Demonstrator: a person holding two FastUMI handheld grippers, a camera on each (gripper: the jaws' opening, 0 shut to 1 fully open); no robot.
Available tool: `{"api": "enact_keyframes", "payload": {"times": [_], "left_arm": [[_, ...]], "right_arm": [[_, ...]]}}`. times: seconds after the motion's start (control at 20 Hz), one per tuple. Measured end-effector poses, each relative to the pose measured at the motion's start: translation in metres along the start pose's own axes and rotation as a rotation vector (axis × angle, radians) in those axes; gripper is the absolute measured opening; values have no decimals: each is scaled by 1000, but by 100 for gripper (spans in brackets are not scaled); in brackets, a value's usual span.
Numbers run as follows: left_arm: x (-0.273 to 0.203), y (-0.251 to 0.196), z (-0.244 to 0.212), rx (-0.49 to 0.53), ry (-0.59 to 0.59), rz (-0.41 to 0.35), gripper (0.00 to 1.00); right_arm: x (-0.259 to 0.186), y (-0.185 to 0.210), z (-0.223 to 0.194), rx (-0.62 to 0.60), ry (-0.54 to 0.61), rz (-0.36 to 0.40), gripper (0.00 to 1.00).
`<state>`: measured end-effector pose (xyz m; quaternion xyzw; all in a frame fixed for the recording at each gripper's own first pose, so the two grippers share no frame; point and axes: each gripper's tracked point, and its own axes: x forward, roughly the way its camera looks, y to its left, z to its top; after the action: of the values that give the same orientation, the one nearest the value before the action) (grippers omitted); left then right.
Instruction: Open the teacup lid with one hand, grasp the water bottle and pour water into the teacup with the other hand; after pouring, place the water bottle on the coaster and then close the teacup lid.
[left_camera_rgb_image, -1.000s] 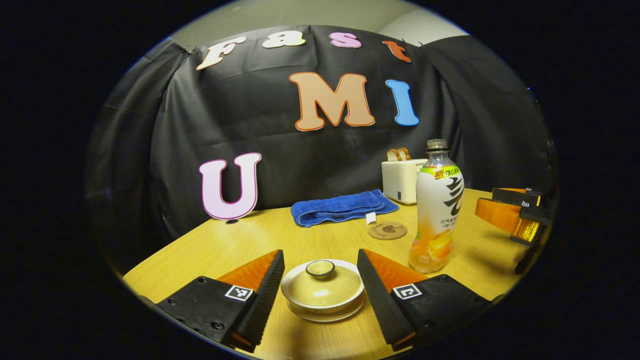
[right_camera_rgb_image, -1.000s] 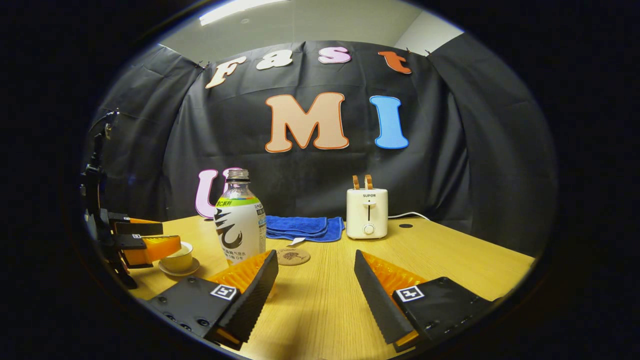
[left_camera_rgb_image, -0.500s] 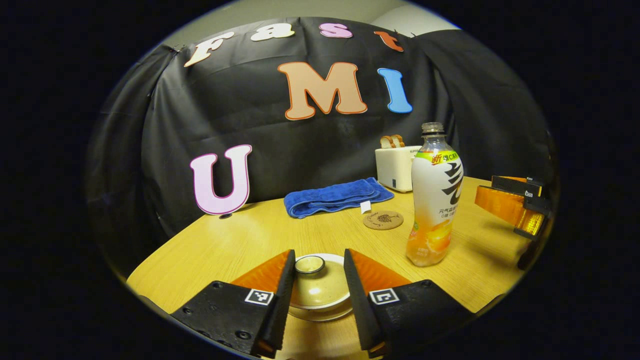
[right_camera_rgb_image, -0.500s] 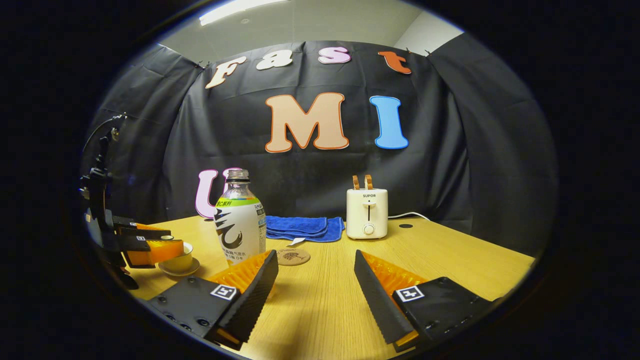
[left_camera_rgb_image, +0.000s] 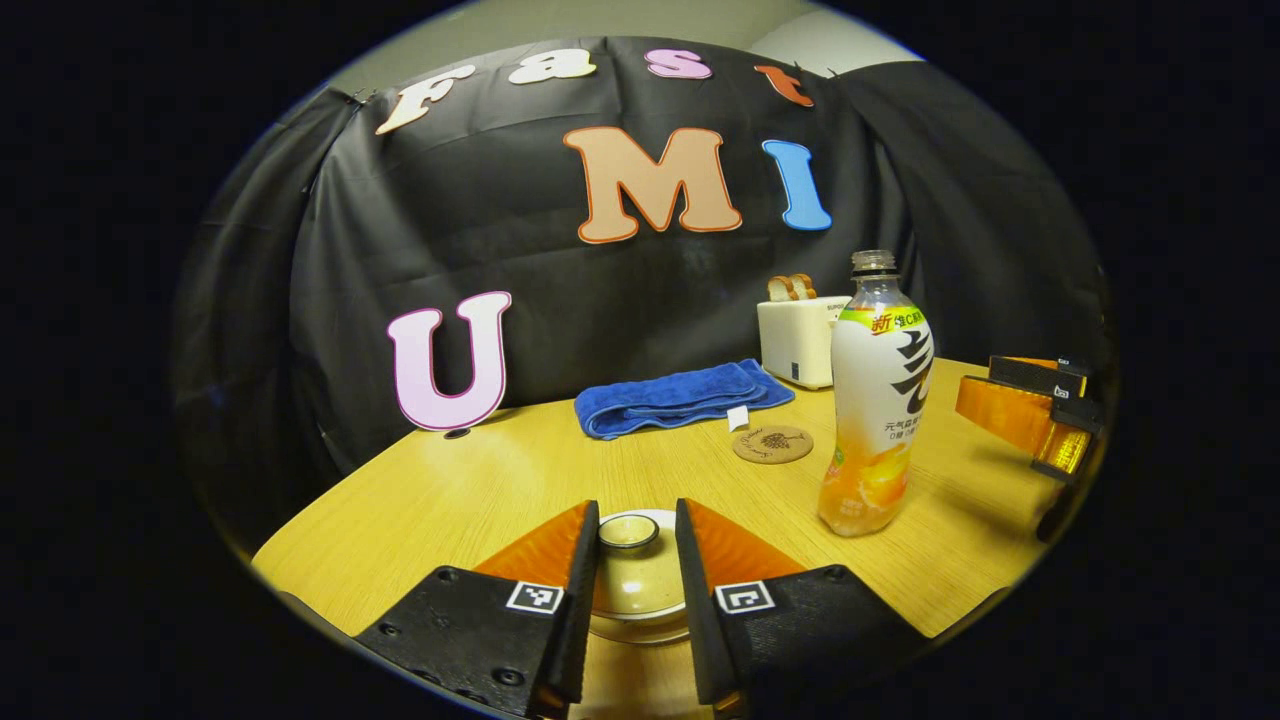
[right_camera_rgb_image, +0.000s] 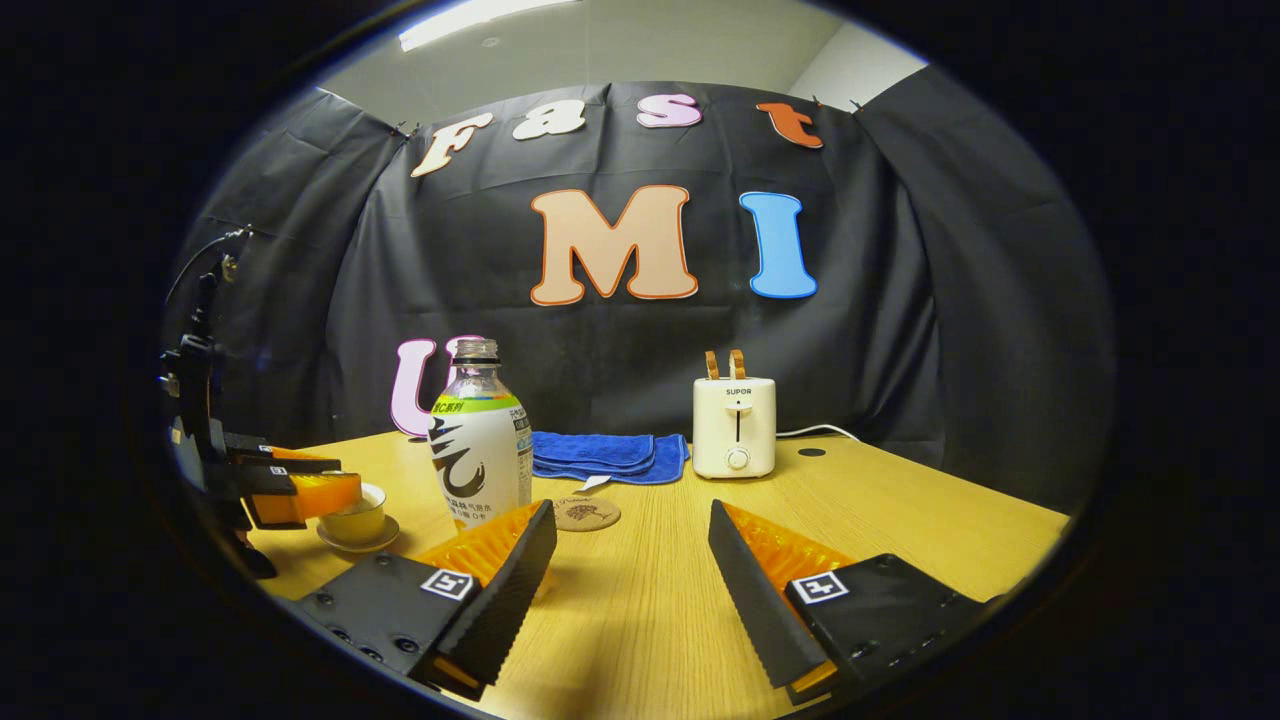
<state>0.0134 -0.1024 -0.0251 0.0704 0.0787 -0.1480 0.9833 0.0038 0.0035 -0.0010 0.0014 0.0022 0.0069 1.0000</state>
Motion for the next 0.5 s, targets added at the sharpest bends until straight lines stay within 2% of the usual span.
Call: {"api": "enact_keyframes", "payload": {"times": [0.1,0.2,0.3,0.35,0.5], "left_arm": [[0,3,1,2,-6,8,36],[0,4,0,-1,-5,9,27],[-1,4,1,-7,-7,10,27],[0,4,1,-12,-11,10,27],[-1,6,3,-34,-18,19,24]], "right_arm": [[0,0,0,0,0,0,98],[0,0,-1,0,0,0,98],[0,0,0,-1,1,0,98],[0,1,0,0,1,2,94],[-1,8,-1,2,3,37,94]]}}
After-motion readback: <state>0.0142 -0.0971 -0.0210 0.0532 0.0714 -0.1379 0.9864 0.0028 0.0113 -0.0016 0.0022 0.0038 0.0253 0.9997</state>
